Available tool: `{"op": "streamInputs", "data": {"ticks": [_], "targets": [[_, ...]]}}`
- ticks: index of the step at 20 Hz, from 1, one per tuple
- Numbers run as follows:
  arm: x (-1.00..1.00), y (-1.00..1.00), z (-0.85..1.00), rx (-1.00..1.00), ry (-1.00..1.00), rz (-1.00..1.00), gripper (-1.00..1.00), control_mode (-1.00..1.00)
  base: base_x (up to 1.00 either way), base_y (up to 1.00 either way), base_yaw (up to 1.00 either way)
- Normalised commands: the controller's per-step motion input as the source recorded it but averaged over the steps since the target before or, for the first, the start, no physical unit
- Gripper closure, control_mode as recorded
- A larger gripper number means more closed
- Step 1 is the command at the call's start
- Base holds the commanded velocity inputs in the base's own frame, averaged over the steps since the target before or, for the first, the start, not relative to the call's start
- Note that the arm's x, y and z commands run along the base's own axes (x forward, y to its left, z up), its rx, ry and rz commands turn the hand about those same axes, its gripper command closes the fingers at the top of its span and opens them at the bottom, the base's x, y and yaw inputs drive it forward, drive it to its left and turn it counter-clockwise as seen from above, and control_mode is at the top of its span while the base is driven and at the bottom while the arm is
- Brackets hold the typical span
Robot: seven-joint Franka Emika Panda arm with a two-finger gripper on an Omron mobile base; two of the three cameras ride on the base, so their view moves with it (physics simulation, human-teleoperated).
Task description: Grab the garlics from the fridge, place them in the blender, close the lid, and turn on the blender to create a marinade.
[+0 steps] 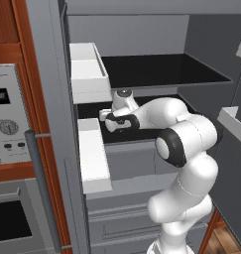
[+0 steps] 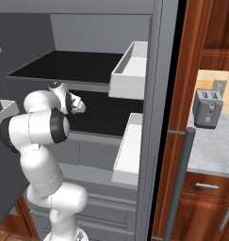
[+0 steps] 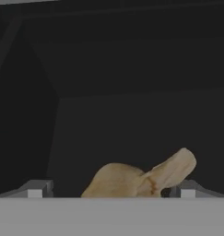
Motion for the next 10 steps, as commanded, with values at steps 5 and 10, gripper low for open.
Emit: {"op": "streamInputs", "data": {"ticks": [5, 10], "targets": [[0.0, -0.07, -0.1, 0.0, 0.0, 0.0, 1.0, -1.0, 0.0, 0.0, 0.0], [0.0, -0.03, -0.09, 0.0, -0.01, 0.0, 1.0, -1.0, 0.0, 0.0, 0.0]]}}
